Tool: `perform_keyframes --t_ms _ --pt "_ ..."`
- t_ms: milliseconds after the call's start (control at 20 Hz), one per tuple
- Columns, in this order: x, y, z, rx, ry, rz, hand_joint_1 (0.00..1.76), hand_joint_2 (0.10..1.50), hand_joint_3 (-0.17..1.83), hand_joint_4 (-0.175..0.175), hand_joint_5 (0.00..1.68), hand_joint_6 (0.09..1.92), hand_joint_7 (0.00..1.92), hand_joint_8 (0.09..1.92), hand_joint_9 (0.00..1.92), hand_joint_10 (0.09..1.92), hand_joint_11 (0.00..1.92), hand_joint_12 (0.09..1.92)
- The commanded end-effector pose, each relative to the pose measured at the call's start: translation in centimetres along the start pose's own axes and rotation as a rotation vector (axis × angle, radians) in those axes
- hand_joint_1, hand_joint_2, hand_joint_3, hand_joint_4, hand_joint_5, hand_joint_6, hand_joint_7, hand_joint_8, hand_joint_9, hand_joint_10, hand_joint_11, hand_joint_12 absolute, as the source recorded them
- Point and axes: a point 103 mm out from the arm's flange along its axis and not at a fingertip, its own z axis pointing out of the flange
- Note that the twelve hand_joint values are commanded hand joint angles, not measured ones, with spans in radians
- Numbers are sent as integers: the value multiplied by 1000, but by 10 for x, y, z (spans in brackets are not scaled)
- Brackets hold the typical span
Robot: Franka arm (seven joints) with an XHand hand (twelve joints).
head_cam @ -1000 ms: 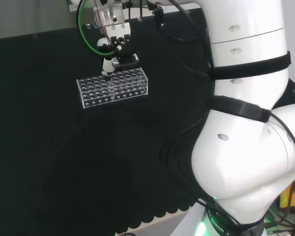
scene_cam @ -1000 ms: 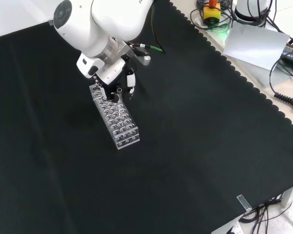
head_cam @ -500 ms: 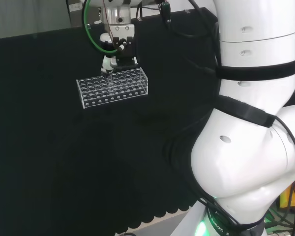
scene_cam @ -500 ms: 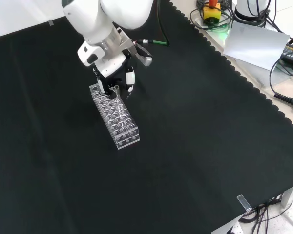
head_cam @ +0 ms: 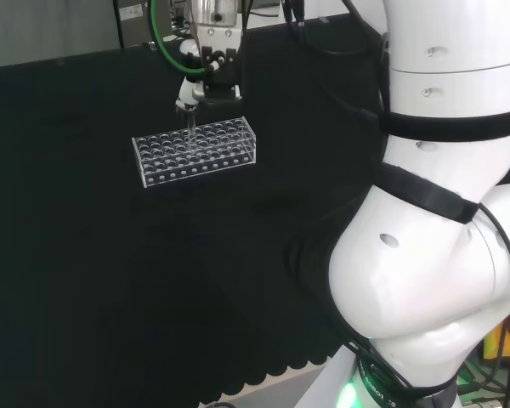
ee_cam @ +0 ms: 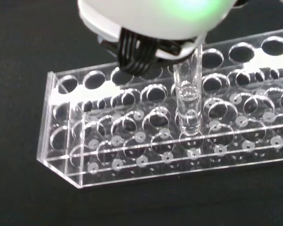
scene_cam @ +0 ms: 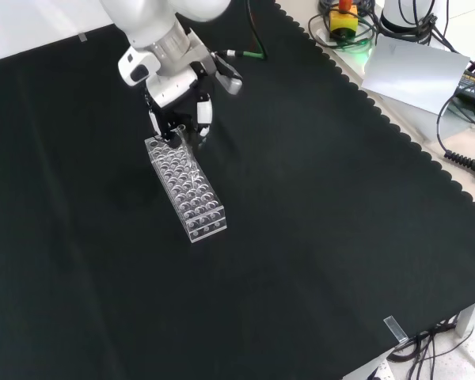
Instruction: Pick up the test tube.
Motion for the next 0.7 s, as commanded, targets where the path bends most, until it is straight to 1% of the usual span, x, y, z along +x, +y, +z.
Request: perform_keyframes --t_ms 50,500,700 --pt "-2 -12 -30 -15 35 3 1238 655 586 -175 1403 387 1751 434 1696 705 1353 845" --pt "2 -38 -80 -54 58 -16 1239 648 596 -175 1408 381 1755 430 1695 709 1353 846" --pt "1 -48 -97 -79 79 -15 1239 645 600 -175 1410 378 1756 429 1695 711 1352 846"
